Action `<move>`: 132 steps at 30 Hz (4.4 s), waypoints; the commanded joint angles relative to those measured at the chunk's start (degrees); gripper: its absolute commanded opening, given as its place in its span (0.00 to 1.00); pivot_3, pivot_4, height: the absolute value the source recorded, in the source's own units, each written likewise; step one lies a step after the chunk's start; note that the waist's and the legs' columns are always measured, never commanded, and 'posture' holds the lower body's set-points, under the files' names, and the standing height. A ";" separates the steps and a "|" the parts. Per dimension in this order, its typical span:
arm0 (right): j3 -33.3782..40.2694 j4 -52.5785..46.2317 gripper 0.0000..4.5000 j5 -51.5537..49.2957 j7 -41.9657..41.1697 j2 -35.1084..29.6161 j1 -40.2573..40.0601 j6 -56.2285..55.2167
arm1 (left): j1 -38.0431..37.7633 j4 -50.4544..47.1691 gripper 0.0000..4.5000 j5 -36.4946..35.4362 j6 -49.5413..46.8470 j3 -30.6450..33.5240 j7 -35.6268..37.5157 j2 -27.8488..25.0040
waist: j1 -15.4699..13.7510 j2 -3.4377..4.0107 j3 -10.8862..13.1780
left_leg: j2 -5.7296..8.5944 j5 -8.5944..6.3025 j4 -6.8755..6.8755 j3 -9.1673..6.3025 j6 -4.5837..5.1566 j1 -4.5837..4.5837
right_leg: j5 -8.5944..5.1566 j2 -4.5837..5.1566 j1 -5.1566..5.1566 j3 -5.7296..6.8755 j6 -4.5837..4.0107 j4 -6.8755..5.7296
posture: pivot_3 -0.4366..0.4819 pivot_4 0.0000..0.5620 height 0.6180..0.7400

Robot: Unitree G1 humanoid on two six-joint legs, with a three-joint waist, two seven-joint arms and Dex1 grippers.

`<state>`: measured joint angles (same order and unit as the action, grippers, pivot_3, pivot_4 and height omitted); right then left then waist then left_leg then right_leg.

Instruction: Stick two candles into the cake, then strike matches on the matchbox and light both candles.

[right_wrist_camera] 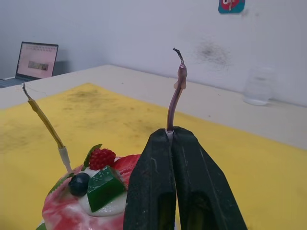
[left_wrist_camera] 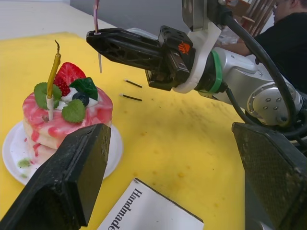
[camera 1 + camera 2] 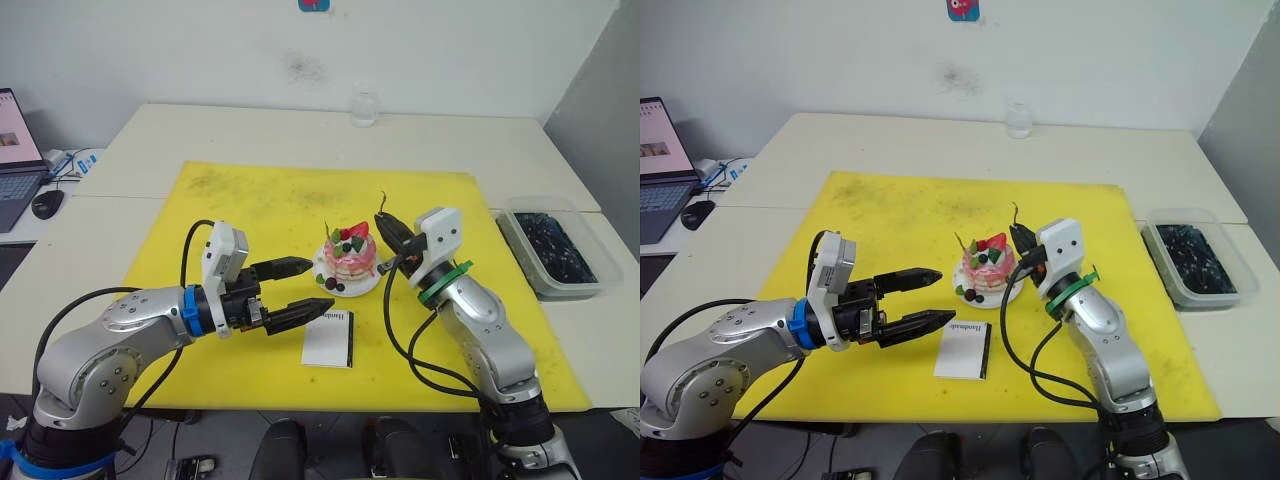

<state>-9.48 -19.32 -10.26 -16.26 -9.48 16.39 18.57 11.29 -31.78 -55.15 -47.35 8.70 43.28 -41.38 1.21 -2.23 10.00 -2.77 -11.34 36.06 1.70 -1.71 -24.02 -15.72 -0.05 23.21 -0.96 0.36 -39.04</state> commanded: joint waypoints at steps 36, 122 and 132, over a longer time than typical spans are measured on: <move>-1.06 2.97 0.01 2.81 -0.67 4.31 -2.74 -8.53 | 2.14 -0.47 1.00 1.61 0.35 -1.53 2.74 -0.67 | 0.12 0.00 0.00 | 0.00 0.00 0.00 0.00 0.00 0.01 | 0.00 0.13 -0.01 0.00 -0.01 0.00 | 0.48 0.27 1.00; 7.11 -16.11 0.91 -7.60 -15.07 -15.95 -13.28 4.87 | -5.52 9.29 1.00 -17.23 -23.92 13.92 1.20 -15.64 | 0.40 0.03 0.02 | -0.02 -0.01 -0.11 0.01 -0.01 0.11 | -0.09 0.24 -0.02 0.04 -0.16 0.01 | 0.48 0.27 1.00; 3.79 -21.20 0.32 -12.05 -22.57 -27.41 -12.48 16.34 | -5.02 15.47 1.00 -30.75 -34.74 7.21 -13.22 -12.08 | 0.26 0.00 0.03 | 0.03 -0.01 -0.08 -0.01 -0.01 0.12 | -0.16 0.35 -0.04 0.06 -0.27 0.01 | 0.48 0.27 1.00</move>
<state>-4.85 -37.73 -21.57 -37.70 -35.89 3.14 33.66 4.81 -17.41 -81.85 -81.12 17.00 33.29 -54.10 1.47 -2.23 10.03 -2.74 -11.34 35.97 1.69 -1.72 -23.91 -15.82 0.29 23.17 -0.89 0.19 -39.02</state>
